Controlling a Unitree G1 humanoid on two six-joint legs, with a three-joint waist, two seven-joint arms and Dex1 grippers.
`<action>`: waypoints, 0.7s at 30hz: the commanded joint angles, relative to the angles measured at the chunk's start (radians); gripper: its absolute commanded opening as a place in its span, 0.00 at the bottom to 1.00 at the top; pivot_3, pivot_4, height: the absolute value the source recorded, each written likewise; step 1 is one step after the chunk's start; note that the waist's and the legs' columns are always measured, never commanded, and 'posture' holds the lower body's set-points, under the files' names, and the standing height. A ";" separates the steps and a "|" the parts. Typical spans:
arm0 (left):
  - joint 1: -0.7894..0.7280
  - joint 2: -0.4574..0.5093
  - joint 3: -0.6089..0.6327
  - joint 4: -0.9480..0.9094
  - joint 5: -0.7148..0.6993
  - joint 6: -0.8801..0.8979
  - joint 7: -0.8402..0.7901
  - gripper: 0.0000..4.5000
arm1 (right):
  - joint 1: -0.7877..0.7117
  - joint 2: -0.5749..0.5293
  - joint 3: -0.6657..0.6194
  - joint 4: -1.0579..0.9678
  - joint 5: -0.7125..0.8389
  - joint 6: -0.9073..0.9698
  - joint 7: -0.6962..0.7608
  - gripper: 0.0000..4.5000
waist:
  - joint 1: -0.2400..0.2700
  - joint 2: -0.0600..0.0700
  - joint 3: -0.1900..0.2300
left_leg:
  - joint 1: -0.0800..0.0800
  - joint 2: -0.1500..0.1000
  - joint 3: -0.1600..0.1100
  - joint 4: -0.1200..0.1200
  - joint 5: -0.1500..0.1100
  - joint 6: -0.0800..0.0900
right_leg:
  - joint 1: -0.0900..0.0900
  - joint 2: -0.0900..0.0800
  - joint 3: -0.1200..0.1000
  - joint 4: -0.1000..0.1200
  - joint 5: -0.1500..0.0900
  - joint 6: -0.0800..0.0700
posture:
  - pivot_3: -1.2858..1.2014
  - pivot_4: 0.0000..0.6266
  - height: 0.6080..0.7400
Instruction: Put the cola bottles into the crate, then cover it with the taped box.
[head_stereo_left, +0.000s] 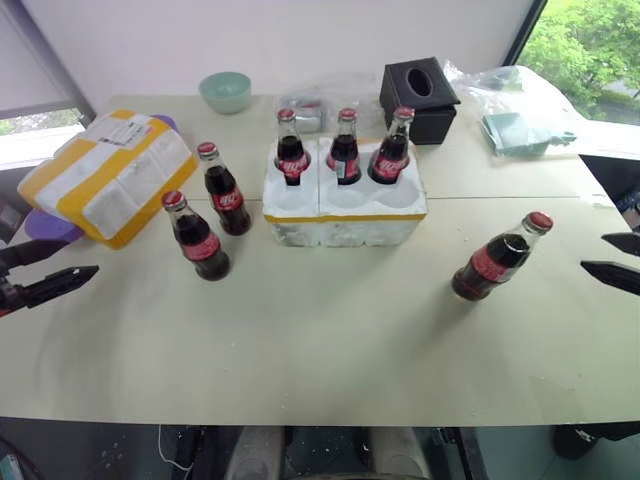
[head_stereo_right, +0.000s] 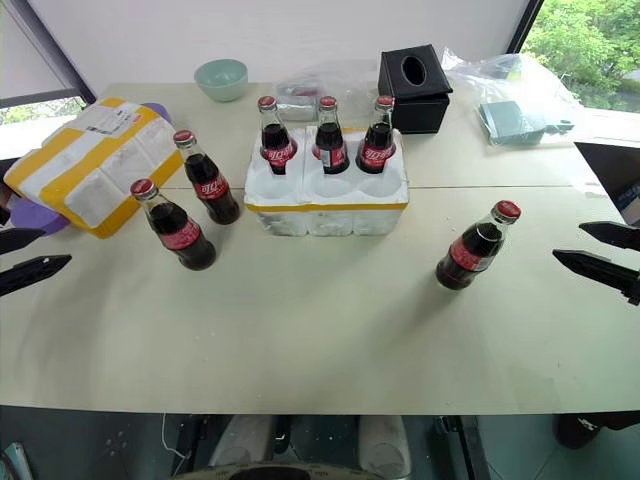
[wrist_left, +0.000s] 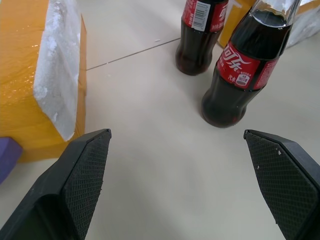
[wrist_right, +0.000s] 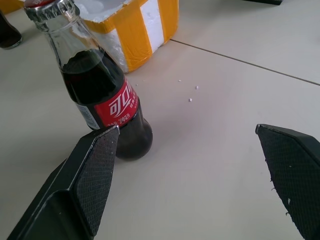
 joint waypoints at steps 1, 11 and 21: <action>-0.004 0.007 0.009 -0.011 0.008 -0.022 0.002 0.99 | -0.014 -0.017 -0.017 0.003 0.001 -0.021 0.004 1.00 | 0.000 0.000 0.000 | 0.000 0.000 0.000 0.000 0.000 0.000 | 0.000 0.000 0.000 0.000 0.000 0.000 | 0.52 0.24 0.99; -0.025 0.012 -0.010 -0.015 -0.007 0.026 0.000 1.00 | -0.002 -0.029 -0.035 -0.007 0.007 0.003 0.022 1.00 | -0.001 0.000 0.000 | 0.000 0.000 0.001 0.000 0.000 0.000 | 0.000 0.000 0.001 0.000 0.000 0.000 | 0.52 0.24 0.99; -0.050 0.010 -0.077 -0.119 -0.047 0.054 -0.051 1.00 | -0.057 -0.127 -0.059 -0.006 0.046 0.068 0.072 1.00 | 0.000 0.002 0.000 | 0.000 0.000 0.002 0.001 0.000 0.000 | 0.000 0.000 0.002 0.000 0.001 0.001 | 0.52 0.24 0.99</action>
